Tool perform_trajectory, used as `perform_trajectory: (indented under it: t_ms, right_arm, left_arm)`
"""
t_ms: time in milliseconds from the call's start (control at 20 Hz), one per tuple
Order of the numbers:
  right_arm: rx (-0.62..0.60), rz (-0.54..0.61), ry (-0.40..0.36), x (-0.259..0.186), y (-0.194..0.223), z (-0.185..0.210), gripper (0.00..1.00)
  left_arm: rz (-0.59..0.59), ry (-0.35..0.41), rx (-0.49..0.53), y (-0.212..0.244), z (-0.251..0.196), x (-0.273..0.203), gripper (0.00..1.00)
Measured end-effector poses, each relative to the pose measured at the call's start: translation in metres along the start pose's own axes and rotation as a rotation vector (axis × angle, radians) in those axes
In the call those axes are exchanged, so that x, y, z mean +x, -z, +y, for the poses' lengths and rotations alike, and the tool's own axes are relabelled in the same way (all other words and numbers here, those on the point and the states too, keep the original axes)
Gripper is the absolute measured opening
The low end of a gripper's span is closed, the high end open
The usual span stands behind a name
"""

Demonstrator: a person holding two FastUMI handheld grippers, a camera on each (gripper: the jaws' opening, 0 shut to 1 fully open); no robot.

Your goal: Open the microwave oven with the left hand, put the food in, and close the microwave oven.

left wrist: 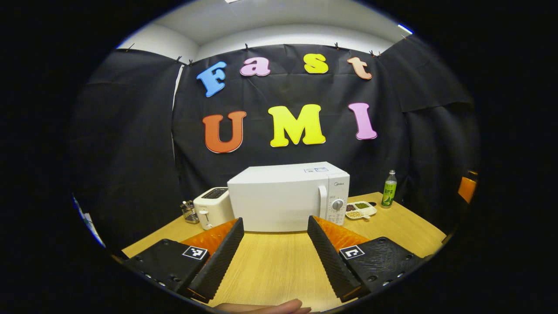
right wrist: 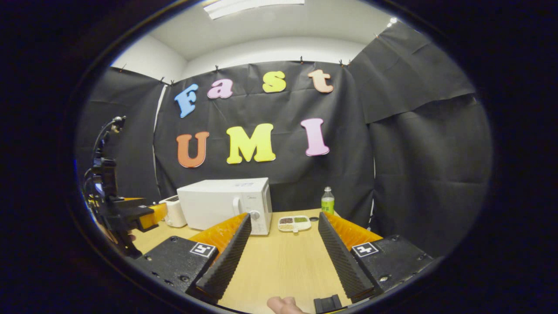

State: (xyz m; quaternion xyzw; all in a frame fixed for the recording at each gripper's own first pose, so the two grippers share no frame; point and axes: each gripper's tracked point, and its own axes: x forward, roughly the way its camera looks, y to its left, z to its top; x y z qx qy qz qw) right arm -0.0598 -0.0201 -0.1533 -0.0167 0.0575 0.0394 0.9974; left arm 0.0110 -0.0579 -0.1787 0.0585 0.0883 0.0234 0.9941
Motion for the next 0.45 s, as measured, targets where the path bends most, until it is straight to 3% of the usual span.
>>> perform_trajectory:
  t_ms: [450]
  right_arm:
    - [-0.017, -0.061, 0.025, -0.028, -0.041, 0.009, 0.98]
  left_arm:
    - [-0.068, 0.002, -0.043, -0.036, 0.014, -0.097, 0.94]
